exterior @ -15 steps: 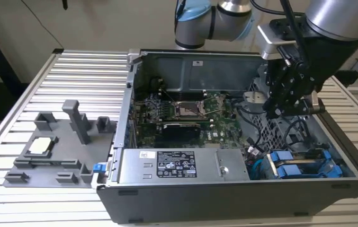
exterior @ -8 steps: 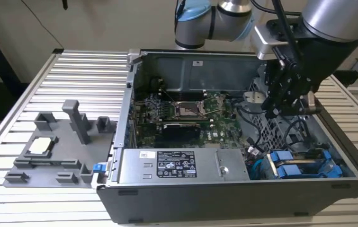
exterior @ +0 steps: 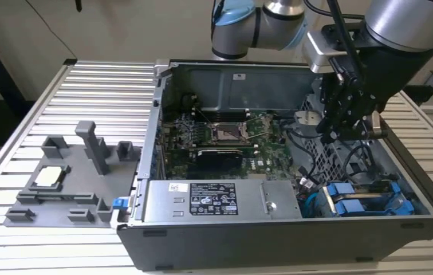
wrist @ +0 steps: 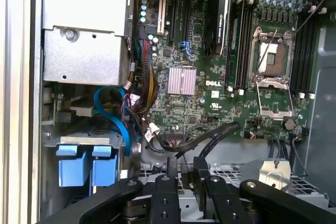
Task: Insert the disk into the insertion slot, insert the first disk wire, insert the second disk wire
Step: 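Insert the first disk wire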
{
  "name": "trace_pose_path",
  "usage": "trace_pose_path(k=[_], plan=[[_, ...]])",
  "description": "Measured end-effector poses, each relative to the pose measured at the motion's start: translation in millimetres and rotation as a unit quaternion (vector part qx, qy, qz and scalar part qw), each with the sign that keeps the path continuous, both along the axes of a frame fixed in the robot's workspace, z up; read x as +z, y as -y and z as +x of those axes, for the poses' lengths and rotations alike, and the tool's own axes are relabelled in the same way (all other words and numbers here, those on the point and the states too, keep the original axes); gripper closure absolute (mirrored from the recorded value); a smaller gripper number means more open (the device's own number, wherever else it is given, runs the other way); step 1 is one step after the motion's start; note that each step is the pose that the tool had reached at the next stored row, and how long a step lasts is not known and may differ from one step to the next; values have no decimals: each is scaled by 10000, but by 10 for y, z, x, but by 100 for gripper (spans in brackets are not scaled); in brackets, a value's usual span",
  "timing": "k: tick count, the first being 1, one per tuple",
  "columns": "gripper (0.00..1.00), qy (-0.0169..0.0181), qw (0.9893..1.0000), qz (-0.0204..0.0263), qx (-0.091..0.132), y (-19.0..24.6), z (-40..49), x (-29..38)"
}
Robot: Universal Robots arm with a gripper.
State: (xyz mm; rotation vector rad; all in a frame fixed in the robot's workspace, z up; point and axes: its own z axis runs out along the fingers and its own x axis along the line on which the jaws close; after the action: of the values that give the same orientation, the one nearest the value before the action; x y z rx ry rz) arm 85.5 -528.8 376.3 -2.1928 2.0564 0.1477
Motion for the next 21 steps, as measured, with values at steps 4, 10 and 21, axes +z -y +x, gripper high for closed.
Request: trace_pose_path(k=[4, 10, 21], plan=[[82, 0, 10000, 0, 0, 0, 0, 0], [82, 1, 10000, 0, 0, 0, 0, 0], [85, 2, 10000, -5, 0, 0, 0, -1]])
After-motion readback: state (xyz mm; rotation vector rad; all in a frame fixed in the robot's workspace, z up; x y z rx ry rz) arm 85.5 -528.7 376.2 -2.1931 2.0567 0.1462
